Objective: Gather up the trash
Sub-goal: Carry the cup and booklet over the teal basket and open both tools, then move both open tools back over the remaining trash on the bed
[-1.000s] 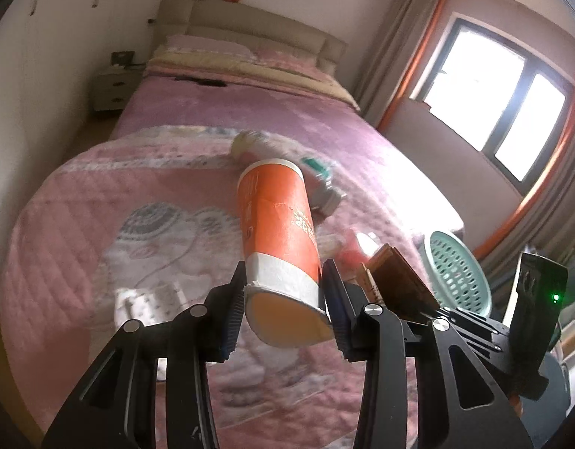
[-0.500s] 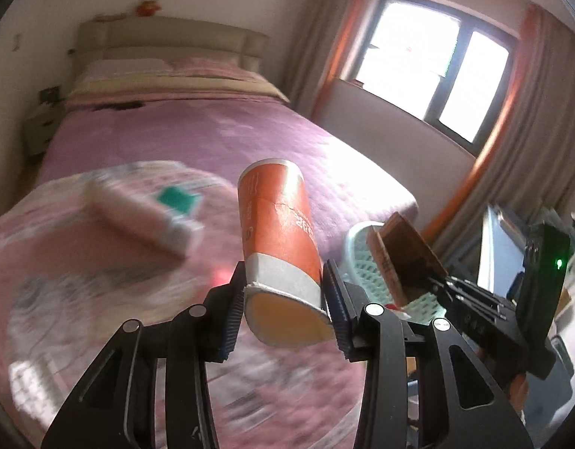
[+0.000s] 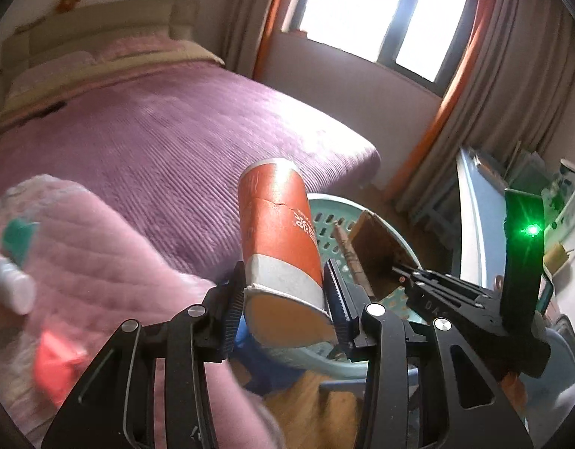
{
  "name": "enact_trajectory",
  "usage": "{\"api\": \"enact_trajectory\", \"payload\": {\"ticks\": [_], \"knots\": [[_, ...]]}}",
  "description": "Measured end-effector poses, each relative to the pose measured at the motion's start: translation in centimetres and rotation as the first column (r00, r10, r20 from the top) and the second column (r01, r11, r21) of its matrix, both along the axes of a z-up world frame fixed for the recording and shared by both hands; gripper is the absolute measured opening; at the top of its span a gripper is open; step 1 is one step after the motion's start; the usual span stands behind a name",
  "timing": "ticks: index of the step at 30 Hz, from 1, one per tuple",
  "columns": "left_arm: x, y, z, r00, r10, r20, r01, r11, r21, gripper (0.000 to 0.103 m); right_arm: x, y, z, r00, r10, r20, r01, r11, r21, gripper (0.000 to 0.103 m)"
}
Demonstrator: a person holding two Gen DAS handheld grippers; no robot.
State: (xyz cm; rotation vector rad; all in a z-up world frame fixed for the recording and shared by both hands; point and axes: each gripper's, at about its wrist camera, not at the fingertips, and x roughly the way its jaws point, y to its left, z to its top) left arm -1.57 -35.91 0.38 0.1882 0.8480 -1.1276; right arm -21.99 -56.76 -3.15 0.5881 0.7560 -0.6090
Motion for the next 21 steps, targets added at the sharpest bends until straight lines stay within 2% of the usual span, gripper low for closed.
{"api": "enact_trajectory", "payload": {"ticks": [6, 8, 10, 12, 14, 18, 21], "knots": [[-0.5, -3.4, -2.1, 0.999, -0.027, -0.021, 0.028, 0.998, 0.047, 0.044, -0.5, -2.3, -2.2, 0.999, -0.044, -0.028, 0.047, 0.995, 0.088, 0.006], [-0.6, -3.4, -2.3, 0.999, -0.039, -0.011, 0.039, 0.998, 0.052, 0.050, -0.9, -2.7, -2.4, 0.999, -0.048, -0.020, 0.050, 0.992, 0.113, 0.008], [-0.8, -3.3, -2.1, 0.999, -0.038, -0.001, 0.038, 0.998, 0.047, 0.066, -1.1, -3.0, -2.5, 0.998, -0.052, -0.018, 0.053, 0.992, 0.110, 0.014], [-0.7, -2.4, -1.6, 1.000, -0.028, -0.003, 0.028, 0.999, 0.026, 0.074, -1.3, -2.8, -2.3, 0.998, -0.058, -0.016, 0.059, 0.993, 0.099, 0.024], [-0.8, -1.4, -1.0, 1.000, -0.031, -0.004, 0.031, 1.000, 0.007, 0.077, -1.4, -2.5, -1.9, 0.998, -0.056, -0.002, 0.056, 0.994, 0.097, 0.030], [-1.3, 0.6, 0.1, 0.999, -0.025, 0.035, 0.025, 1.000, -0.004, 0.082, -2.1, -1.1, -0.5, 0.998, -0.048, 0.031, 0.046, 0.997, 0.062, 0.047], [-1.4, 2.4, 0.8, 0.999, -0.006, 0.040, 0.006, 1.000, -0.019, 0.083, -2.2, 0.0, 0.7, 0.998, -0.040, 0.042, 0.039, 0.999, 0.022, 0.049]]}}
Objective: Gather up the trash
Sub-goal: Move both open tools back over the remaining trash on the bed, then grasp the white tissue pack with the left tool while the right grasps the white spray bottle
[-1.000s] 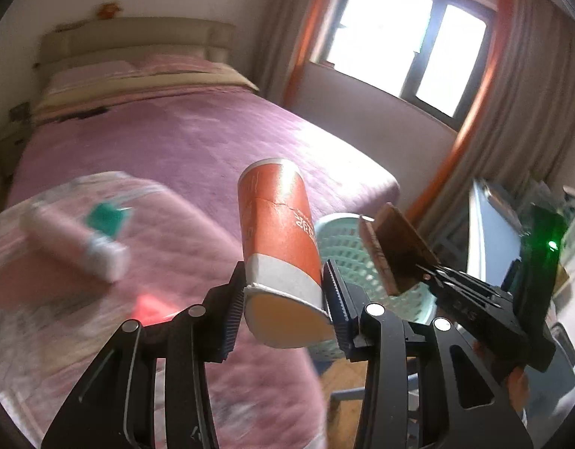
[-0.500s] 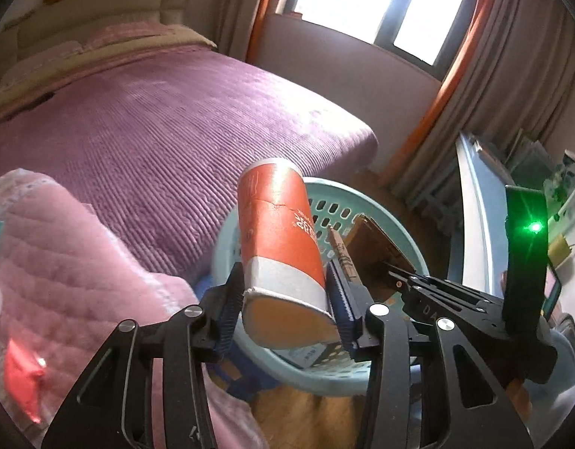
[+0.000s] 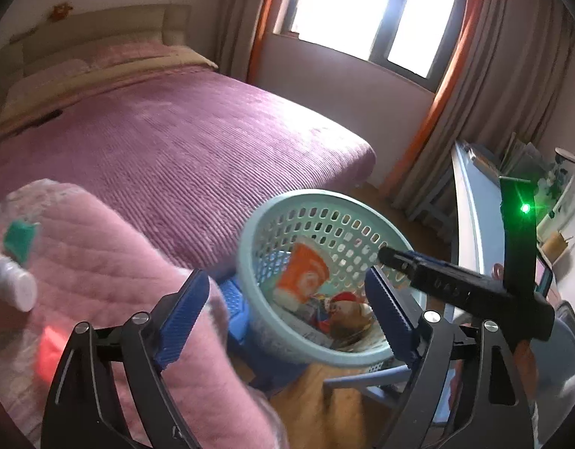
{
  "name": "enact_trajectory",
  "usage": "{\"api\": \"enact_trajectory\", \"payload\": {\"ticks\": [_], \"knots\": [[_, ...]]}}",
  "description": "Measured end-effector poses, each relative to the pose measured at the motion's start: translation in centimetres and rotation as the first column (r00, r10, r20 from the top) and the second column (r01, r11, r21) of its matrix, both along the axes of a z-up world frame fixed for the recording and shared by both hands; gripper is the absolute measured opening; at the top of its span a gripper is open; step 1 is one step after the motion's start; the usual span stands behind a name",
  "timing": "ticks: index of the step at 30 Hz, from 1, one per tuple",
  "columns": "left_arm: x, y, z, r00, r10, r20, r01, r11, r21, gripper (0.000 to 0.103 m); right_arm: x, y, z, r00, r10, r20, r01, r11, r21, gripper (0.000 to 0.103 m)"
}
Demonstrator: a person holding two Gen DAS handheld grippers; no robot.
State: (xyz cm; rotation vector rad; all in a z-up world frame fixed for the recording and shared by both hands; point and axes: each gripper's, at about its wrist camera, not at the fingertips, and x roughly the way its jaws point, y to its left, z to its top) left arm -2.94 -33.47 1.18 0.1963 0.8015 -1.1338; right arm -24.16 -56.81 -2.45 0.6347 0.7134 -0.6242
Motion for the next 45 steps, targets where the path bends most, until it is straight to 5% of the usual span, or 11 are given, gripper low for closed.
{"api": "enact_trajectory", "payload": {"ticks": [8, 14, 22, 26, 28, 33, 41, 45], "knots": [[0.7, 7.6, 1.7, 0.994, 0.110, -0.016, -0.111, 0.991, -0.069, 0.083, 0.5, 4.7, 3.7, 0.993, 0.083, 0.083, -0.078, 0.995, -0.065, 0.056], [2.0, 16.5, 3.2, 0.959, 0.283, -0.004, -0.282, 0.954, -0.102, 0.083, 2.4, 10.6, 5.9, 0.965, 0.220, 0.141, -0.201, 0.970, -0.139, 0.060], [2.7, 28.5, 4.8, 0.821, 0.545, 0.170, -0.538, 0.838, -0.089, 0.083, 6.6, 19.6, 7.7, 0.889, 0.436, 0.142, -0.393, 0.883, -0.255, 0.061], [2.5, 33.8, 3.4, 0.708, 0.665, 0.237, -0.672, 0.738, -0.063, 0.083, 9.3, 23.1, 7.7, 0.846, 0.519, 0.120, -0.469, 0.833, -0.293, 0.066], [2.4, 35.0, 2.4, 0.682, 0.688, 0.246, -0.704, 0.710, -0.034, 0.084, 11.1, 24.6, 7.3, 0.824, 0.555, 0.109, -0.505, 0.809, -0.300, 0.066], [4.2, 38.4, -1.4, 0.676, 0.728, 0.113, -0.736, 0.675, 0.053, 0.084, 15.7, 26.7, 6.2, 0.784, 0.617, 0.063, -0.573, 0.760, -0.306, 0.066], [6.9, 38.9, -6.2, 0.703, 0.708, -0.062, -0.699, 0.705, 0.122, 0.076, 23.7, 27.7, 4.7, 0.732, 0.678, -0.061, -0.661, 0.686, -0.304, 0.066], [7.7, 37.8, -7.0, 0.714, 0.699, -0.051, -0.687, 0.713, 0.141, 0.071, 27.3, 27.2, 3.7, 0.721, 0.688, -0.087, -0.683, 0.683, -0.258, 0.066]]}}
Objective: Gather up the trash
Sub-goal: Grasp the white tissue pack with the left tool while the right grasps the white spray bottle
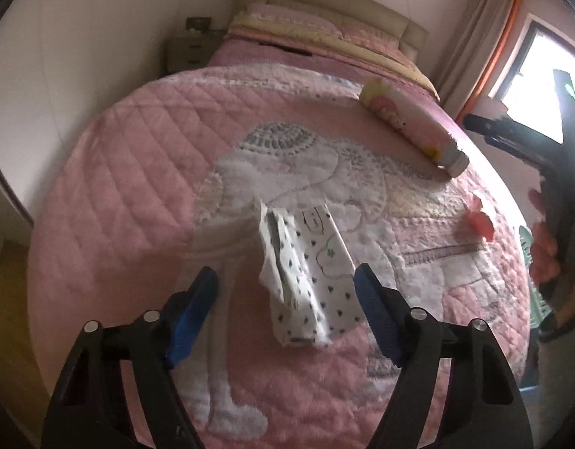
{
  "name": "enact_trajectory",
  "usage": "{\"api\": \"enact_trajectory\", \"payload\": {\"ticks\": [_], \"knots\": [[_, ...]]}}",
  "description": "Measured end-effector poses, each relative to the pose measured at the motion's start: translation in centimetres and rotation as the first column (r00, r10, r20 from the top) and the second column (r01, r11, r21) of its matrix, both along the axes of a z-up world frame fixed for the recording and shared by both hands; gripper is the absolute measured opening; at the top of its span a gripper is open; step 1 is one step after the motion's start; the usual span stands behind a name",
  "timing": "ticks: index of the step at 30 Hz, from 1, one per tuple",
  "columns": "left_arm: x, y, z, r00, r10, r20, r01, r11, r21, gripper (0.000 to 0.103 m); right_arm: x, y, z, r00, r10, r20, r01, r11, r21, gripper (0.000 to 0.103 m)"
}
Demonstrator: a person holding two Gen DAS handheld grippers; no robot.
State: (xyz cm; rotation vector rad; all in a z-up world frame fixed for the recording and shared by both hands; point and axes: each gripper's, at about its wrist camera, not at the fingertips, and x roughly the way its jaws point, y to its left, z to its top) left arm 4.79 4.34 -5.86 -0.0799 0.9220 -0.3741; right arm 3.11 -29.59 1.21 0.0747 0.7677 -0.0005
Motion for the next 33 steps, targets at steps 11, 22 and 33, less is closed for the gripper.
{"api": "enact_trajectory", "payload": {"ticks": [11, 22, 33], "knots": [[0.1, -1.9, 0.0, 0.998, -0.050, 0.038, 0.047, 0.996, 0.078, 0.033, 4.3, 2.4, -3.4, 0.995, 0.041, -0.092, -0.048, 0.997, -0.068, 0.061], [-0.2, -1.0, 0.5, 0.994, -0.100, 0.054, 0.098, 0.995, 0.029, 0.016, -0.1, 5.6, -3.2, 0.986, 0.077, -0.145, -0.094, 0.989, -0.113, 0.046], [-0.4, 1.4, 1.1, 0.996, -0.069, 0.061, 0.071, 0.997, -0.037, 0.016, -2.7, 8.2, -2.9, 0.959, 0.152, -0.241, -0.135, 0.987, 0.084, 0.045]]}}
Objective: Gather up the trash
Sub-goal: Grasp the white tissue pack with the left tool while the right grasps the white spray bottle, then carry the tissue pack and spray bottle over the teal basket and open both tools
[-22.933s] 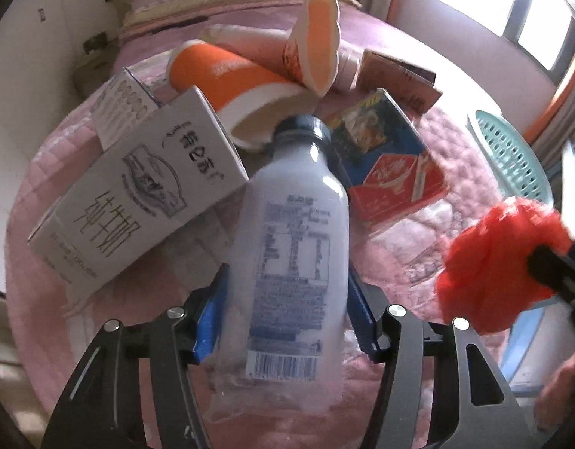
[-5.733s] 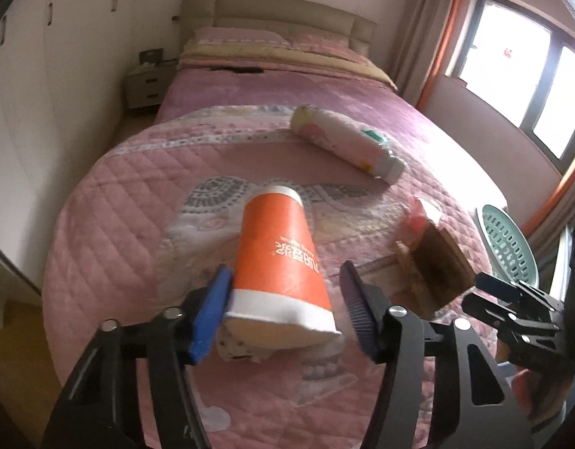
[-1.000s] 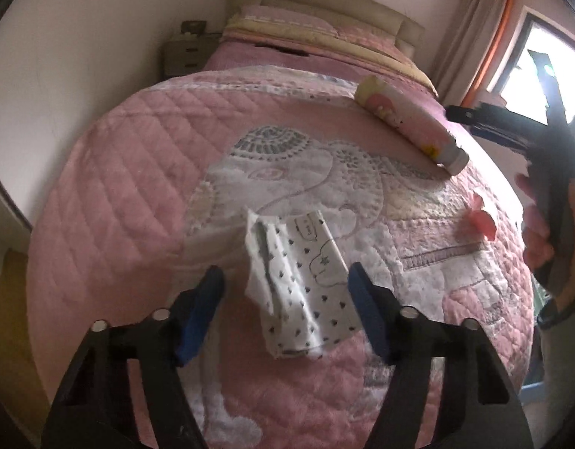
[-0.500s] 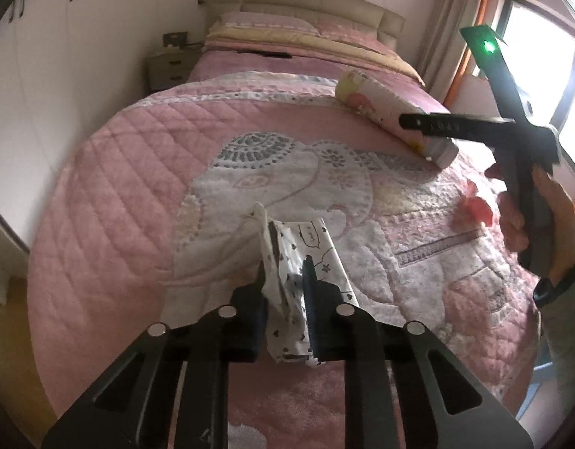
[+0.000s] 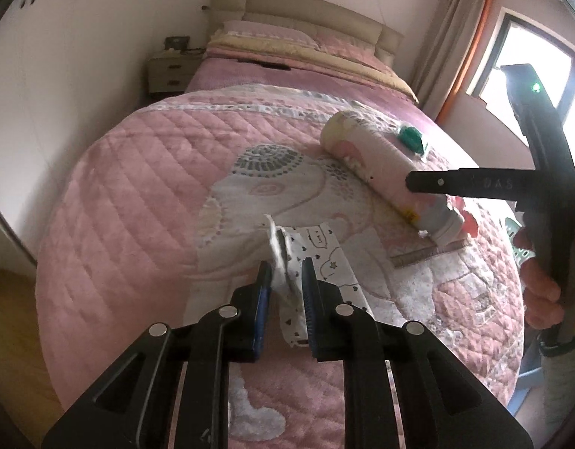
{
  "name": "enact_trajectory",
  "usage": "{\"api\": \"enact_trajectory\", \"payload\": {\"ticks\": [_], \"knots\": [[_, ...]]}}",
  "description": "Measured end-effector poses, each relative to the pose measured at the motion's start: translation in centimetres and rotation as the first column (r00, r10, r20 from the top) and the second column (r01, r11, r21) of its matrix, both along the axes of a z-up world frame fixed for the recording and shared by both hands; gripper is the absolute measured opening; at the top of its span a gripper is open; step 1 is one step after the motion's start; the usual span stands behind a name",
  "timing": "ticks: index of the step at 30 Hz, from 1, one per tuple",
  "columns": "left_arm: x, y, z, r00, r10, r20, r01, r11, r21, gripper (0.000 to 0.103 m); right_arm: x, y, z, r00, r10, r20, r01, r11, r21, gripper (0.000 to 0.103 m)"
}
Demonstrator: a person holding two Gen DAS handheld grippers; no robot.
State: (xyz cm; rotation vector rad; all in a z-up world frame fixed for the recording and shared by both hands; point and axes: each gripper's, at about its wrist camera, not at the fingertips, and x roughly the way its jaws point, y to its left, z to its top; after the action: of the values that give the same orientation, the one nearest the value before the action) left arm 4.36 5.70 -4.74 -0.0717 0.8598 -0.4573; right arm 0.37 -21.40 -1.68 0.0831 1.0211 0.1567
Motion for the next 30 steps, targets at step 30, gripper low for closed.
{"api": "enact_trajectory", "payload": {"ticks": [30], "knots": [[-1.5, -1.3, 1.8, 0.998, -0.051, 0.025, 0.051, 0.998, -0.031, 0.002, -2.7, -1.2, 2.1, 0.994, -0.046, 0.102, 0.032, 0.990, 0.141, 0.045]]}}
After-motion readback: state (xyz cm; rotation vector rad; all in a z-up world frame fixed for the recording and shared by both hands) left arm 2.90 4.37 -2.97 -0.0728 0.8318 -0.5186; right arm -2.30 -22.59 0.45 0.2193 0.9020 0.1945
